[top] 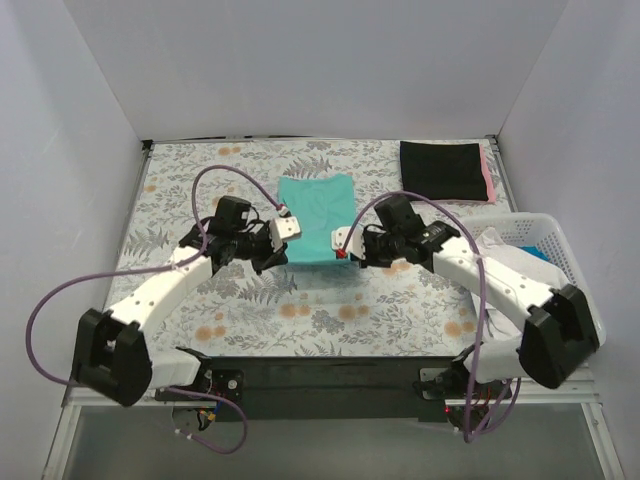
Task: Fold and stack the t-shirts
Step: Fold the tshirt
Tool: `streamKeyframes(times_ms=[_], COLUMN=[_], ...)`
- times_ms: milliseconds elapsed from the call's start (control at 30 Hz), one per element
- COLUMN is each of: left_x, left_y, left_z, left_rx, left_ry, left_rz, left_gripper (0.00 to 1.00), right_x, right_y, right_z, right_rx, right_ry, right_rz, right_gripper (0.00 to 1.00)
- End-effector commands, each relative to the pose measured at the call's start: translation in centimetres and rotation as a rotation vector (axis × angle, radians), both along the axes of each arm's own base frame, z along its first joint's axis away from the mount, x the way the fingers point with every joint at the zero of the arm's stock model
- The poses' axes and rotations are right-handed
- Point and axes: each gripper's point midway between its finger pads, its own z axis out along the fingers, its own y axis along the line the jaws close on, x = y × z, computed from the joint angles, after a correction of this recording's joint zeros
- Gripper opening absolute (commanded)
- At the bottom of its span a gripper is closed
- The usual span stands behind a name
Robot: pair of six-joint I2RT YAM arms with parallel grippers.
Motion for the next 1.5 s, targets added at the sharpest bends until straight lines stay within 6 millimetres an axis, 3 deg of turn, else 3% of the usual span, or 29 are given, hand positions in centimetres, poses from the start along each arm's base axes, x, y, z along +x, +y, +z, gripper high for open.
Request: streamKeyframes(times_ms=[0,100,200,300,367,400,467,600,633,667,700,733,800,833,867,900,967,1000,1067,1167,1200,1300,1333,1467], left_x=[-7.3,-9.6,-9.2,-7.5,-5.8,-5.0,-3.3,1.1,2.1,3.5,4.3,5.1,7.5,8.6,9.6,10.2,12.1,12.4,13.1,13.0,12.1,10.0,8.5,4.5], left_y=[-0.8,-0.7,-0.7,-1.1,-1.5,-1.5,-1.6,0.2,0.5,1.1,1.3,1.4,2.0,2.1,2.3,2.2,2.2,2.1,2.1,2.2,2.4,2.6,2.8,2.6], left_z=[2.2,4.3,6.1,7.1,6.3,6.4,5.7,4.4,4.5,2.9,2.6,2.1,0.9,0.5,0.3,-1.9,-2.9,-4.8,-6.2,-8.5,-9.5,-9.8,-10.5,-8.9], left_rx=[-0.088,-0.140,-0.144,-0.137,-0.115,-0.115,-0.109,-0.124,-0.128,-0.110,-0.111,-0.112,-0.108,-0.107,-0.104,-0.086,-0.070,-0.061,-0.050,-0.024,-0.010,0.001,0.010,0.003], left_ry=[0.135,0.173,0.153,0.115,0.100,0.088,0.078,0.109,0.107,0.135,0.142,0.149,0.168,0.159,0.154,0.199,0.208,0.262,0.293,0.352,0.383,0.417,0.448,0.456], left_rz=[-0.051,-0.038,-0.028,-0.013,0.002,0.010,0.006,0.063,0.070,0.084,0.085,0.086,0.117,0.123,0.131,0.128,0.157,0.164,0.185,0.213,0.220,0.228,0.228,0.198], left_gripper=[0.00,0.00,0.00,0.00,0.00,0.00,0.00,0.00,0.00,0.00,0.00,0.00,0.00,0.00,0.00,0.00,0.00,0.00,0.00,0.00,0.00,0.00,0.00,0.00], right_x=[-7.2,-9.4,-9.2,-8.4,-7.7,-6.8,-5.0,-1.2,0.2,1.4,2.1,3.1,5.6,6.4,7.8,8.4,9.6,9.9,10.4,10.3,10.1,8.5,7.0,1.8], right_y=[-0.6,-0.9,-0.8,-0.1,0.7,1.2,1.4,2.1,2.8,2.7,3.1,3.4,3.7,4.0,4.2,4.3,4.4,4.2,3.9,3.6,3.5,3.0,2.5,2.2], right_z=[0.3,2.1,4.2,5.2,5.1,6.0,5.5,5.0,4.5,4.3,4.2,2.4,2.5,0.6,0.7,-0.1,-2.7,-4.7,-6.4,-8.9,-9.3,-10.5,-11.0,-10.9], right_rx=[0.005,0.037,0.050,0.050,0.036,0.054,0.037,0.047,0.042,0.041,0.053,0.034,0.053,0.037,0.047,0.043,0.023,-0.001,-0.023,-0.046,-0.047,-0.053,-0.061,-0.068], right_ry=[0.153,0.172,0.160,0.153,0.170,0.157,0.157,0.179,0.192,0.196,0.213,0.254,0.247,0.284,0.270,0.279,0.322,0.348,0.369,0.405,0.413,0.435,0.455,0.515], right_rz=[0.046,0.051,0.033,0.040,0.046,0.049,0.051,0.056,0.056,0.049,0.054,0.050,0.045,0.043,0.038,0.040,0.026,0.020,0.010,-0.006,-0.009,-0.020,-0.023,-0.016], right_gripper=[0.01,0.01,0.01,0.01,0.01,0.01,0.01,0.01,0.01,0.01,0.01,0.01,0.01,0.01,0.01,0.01,0.01,0.01,0.01,0.01,0.01,0.01,0.01,0.01])
